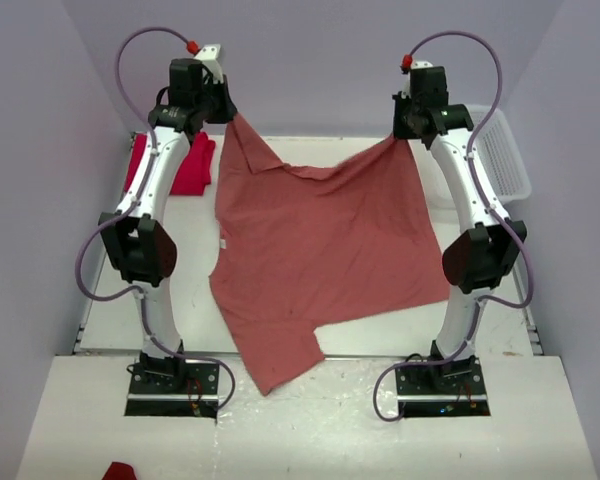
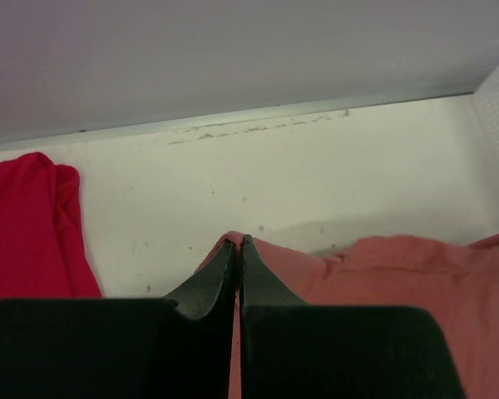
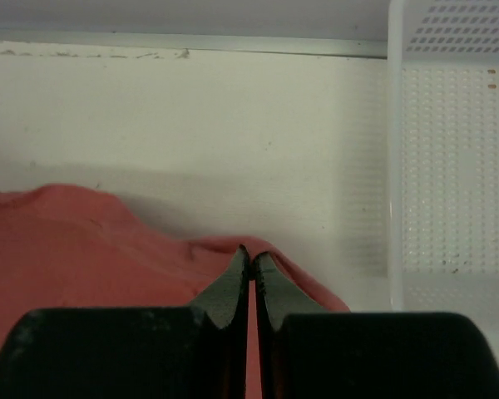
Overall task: Fold and stack the t-shirts
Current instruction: Flatten out the tshirt
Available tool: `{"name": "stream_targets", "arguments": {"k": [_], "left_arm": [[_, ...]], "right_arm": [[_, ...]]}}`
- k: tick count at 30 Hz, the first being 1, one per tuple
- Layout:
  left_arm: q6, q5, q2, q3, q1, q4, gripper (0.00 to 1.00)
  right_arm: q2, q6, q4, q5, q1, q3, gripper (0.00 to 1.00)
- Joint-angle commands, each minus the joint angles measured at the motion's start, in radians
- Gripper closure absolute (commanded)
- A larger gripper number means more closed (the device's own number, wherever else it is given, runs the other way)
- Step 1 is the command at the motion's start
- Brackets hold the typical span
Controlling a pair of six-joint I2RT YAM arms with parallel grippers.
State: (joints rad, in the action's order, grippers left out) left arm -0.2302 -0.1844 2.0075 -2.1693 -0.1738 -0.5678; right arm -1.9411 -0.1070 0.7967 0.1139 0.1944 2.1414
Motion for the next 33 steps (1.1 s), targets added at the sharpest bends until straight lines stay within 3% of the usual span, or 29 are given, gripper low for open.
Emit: {"name": "stream_targets", "arguments": {"k": [1,9,20,26,31,33], "left_arm": [[0.058,-0.018,0.022,0.008,0.043,0.146,1.00],[0.086,-0.047,0.161,-0.001,0.073,0.203,1.00],[0.063,-0.084,0.124,0.078,0.054,0.249,1.00],[0.043,-0.101,-0.111,0.236,0.023,0.306,1.00],[0.002,-0.145,-0.239,0.135,0.017,0.191,1.00],[-0.026,-0.177,-0.337,0.126,0.017,0.172,1.00]], "right_arm": [[-0.027,0.030,-0.080,0.039,-0.016,0.103,1.00],[-0.215,0.047,-0.094,-0.005,-0.055,0.218,1.00],[-0.337,0.033,-0.126,-0.019,-0.070,0.272,1.00],[-0.184,0.029,-0.156,-0.011,-0.059,0.149,1.00],[-0.026,0.024,-0.056,0.021,-0.027,0.204,1.00],[0.112,0.030,-0.047,0.041,0.002,0.161,1.00]]}}
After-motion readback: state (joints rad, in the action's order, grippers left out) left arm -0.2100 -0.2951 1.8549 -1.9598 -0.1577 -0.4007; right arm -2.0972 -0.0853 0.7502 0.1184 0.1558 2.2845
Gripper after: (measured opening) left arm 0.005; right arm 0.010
